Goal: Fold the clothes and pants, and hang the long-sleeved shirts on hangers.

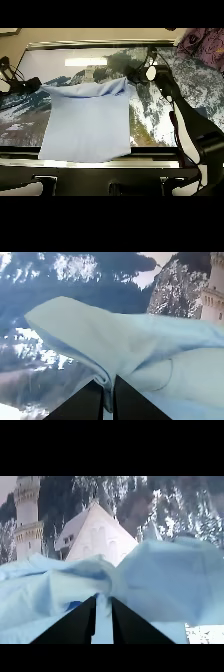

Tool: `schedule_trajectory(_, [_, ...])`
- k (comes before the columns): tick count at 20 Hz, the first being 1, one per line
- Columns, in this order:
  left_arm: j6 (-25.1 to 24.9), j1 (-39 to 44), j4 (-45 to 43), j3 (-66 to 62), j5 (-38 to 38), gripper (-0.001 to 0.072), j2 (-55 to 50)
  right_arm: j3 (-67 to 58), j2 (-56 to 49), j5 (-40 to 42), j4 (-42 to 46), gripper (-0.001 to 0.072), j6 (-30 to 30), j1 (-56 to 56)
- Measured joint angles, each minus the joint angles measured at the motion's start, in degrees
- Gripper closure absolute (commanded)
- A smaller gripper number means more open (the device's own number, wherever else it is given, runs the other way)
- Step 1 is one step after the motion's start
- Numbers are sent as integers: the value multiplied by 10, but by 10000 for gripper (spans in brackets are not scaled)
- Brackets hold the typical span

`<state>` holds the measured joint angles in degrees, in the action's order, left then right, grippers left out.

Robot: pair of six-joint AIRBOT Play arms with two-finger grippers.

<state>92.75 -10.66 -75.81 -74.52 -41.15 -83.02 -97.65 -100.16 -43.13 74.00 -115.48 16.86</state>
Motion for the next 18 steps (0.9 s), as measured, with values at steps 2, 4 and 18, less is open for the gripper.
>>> schedule_trajectory(2, [-2,7,10,1,5,689,-21,0,-13,-21,-37,243,24,-4])
schedule_trajectory(4, [-2,10,22,-2,-3,689,-29,0,-8,-61,-80,226,78,-21])
schedule_trajectory(18, [-2,4,44,-43,-146,688,-13,517,333,-287,-218,155,294,-151])
